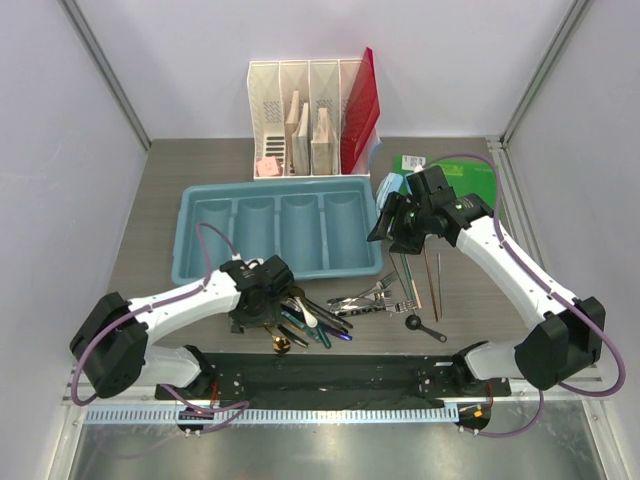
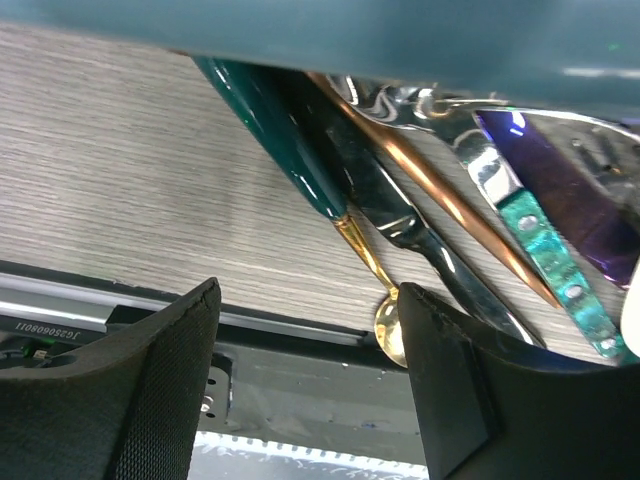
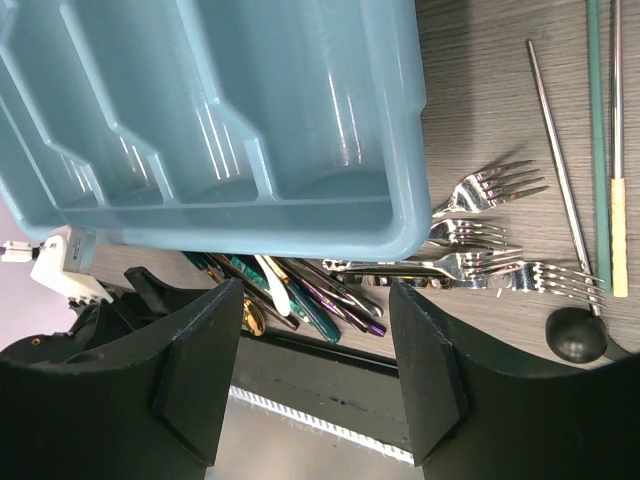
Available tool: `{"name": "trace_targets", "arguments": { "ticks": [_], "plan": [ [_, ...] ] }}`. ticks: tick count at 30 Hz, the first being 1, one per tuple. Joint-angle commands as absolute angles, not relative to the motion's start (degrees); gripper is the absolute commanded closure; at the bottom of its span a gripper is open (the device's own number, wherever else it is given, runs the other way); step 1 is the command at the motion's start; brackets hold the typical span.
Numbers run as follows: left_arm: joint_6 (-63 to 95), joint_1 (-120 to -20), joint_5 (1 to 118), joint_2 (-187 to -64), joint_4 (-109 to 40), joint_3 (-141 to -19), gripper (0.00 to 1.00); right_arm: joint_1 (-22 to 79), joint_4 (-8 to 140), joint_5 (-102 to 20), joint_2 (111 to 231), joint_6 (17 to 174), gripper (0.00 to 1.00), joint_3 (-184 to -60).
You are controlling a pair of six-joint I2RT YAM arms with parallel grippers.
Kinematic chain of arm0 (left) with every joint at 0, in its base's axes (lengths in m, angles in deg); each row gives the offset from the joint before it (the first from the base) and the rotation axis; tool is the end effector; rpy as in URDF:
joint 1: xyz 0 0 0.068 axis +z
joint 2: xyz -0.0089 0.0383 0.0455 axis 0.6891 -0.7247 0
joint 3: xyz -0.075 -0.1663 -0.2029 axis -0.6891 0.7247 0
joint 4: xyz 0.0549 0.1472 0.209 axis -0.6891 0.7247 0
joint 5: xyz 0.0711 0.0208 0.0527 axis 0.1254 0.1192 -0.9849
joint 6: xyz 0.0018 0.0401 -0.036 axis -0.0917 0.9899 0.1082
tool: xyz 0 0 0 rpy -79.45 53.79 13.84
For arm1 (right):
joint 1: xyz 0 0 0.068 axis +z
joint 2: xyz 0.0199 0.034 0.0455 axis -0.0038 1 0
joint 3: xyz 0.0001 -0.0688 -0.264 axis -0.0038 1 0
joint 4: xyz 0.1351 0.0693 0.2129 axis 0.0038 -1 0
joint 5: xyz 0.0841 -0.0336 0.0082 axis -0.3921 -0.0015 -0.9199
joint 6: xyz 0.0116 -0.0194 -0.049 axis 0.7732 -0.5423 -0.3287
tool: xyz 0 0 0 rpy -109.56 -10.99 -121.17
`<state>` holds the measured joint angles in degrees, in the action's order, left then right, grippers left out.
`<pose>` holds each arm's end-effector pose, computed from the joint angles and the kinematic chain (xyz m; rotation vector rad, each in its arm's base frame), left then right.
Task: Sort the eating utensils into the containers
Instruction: Pick up the spoon from the center of the board.
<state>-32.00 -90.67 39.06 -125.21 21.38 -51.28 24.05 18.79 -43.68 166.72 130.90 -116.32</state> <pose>0.1419 -0.1417 0.1822 -0.3388 2.9005 0.0909 0.2460 0.1181 0.3129 0.3382 2.6263 0.6684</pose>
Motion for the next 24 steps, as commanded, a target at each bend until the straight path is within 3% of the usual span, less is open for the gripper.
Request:
{"name": "trace_targets", "arguments": {
  "ticks": [1, 24],
  "plan": [
    [-33.85, -90.58, 37.87, -124.83, 19.20, -49.95, 0.29, 24.13, 19.51, -43.59, 165.12, 130.65, 0.34, -116.40],
    [-32.36, -90.49, 34.88, -126.32, 16.03, -48.63, 0.32, 22.98, 19.42, -44.21, 166.26, 130.30, 0.34, -117.19]
  ]
}}
